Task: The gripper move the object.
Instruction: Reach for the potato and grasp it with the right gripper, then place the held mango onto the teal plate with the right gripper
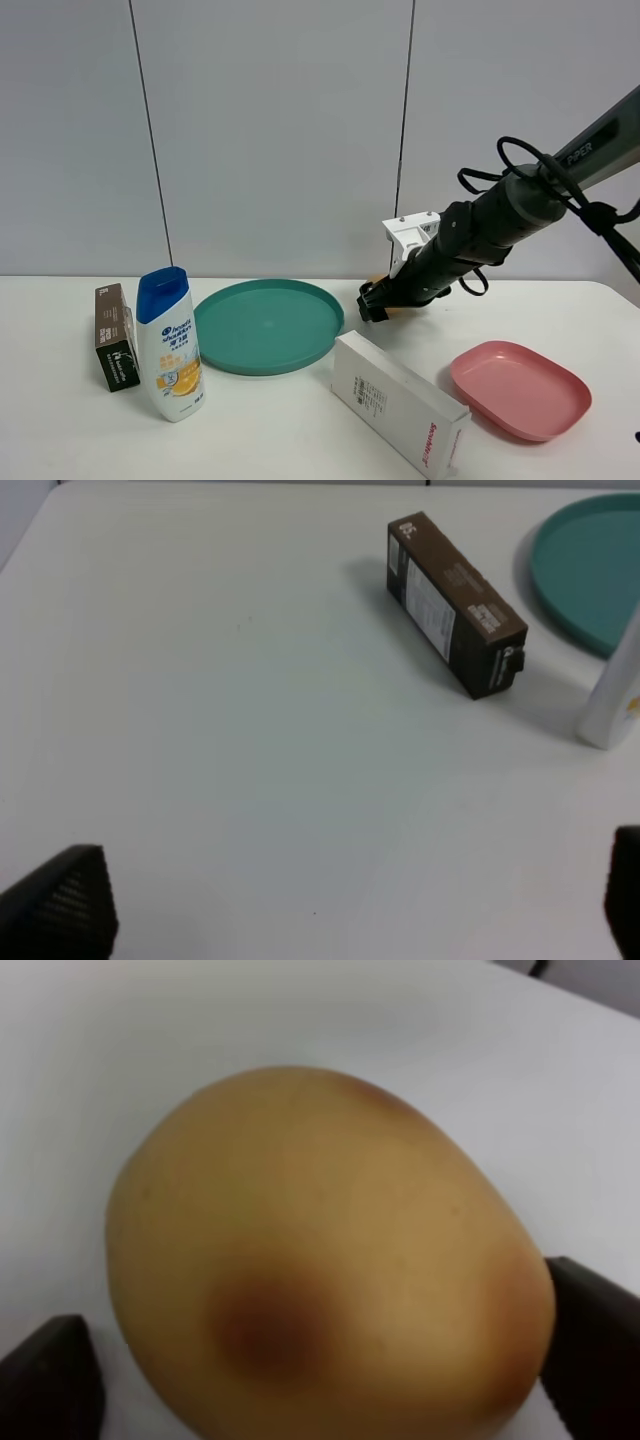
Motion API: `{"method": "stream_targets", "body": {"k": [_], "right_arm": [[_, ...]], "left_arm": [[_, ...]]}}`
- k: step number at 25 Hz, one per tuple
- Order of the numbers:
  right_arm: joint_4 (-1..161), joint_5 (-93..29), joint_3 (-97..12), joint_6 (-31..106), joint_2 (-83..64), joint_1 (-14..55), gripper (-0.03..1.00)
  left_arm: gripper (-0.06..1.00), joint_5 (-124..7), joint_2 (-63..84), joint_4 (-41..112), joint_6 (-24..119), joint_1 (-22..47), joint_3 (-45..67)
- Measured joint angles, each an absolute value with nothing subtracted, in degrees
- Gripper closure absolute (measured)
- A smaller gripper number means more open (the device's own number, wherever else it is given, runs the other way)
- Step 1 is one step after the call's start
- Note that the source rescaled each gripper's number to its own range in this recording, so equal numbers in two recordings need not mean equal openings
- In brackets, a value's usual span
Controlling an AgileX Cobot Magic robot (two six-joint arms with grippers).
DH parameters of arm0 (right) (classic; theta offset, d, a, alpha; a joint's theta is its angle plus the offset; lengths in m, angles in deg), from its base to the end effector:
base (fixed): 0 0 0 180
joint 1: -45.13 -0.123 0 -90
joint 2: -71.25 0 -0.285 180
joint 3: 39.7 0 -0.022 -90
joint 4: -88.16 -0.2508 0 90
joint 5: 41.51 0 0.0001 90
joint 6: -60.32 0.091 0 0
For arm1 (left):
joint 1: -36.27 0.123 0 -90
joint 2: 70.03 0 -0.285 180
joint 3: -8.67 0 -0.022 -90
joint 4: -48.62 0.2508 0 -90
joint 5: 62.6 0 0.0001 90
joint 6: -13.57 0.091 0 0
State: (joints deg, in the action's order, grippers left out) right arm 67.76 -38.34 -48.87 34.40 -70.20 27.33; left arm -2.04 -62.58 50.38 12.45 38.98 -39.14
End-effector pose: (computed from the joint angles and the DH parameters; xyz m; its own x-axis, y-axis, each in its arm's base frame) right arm 0.4634 0.1506 0.0835 -0.6422 -0.3077 -0.7020 -0.3824 0.9224 -0.0544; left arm -0.0073 0.0021 0.2813 -0.4346 -0.0250 -0.9003 -0.0732 0.9973 0.0076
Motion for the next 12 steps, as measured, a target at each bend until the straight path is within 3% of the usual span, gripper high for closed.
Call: {"method": "stream_targets", "body": {"k": [2,4,5,9,12], "right_arm": [[67.76,-38.81,-48.87,34.36,-70.2,27.33,0.2],[67.76,-39.27,-48.87,34.36,-70.2,27.33,0.35],[67.76,-39.45,-48.87,34.36,-70.2,27.29,0.52],[67.76,-39.67,-48.9,34.36,-69.73,27.22,0.87],[67.76,-38.73,-48.9,34.36,-67.97,27.22,0.94]], "left_arm": [[-0.06,-2.04,-62.58,50.38,12.45,38.98,-39.14],[-0.06,-2.04,-62.58,50.38,12.45,38.98,-39.14],[-0.06,-2.04,-62.58,50.38,12.45,38.98,-39.14],[-0.06,-2.04,-62.58,50.38,12.45,38.98,-39.14],[-0.06,-2.04,-62.58,50.38,12.45,38.98,-39.14]]}}
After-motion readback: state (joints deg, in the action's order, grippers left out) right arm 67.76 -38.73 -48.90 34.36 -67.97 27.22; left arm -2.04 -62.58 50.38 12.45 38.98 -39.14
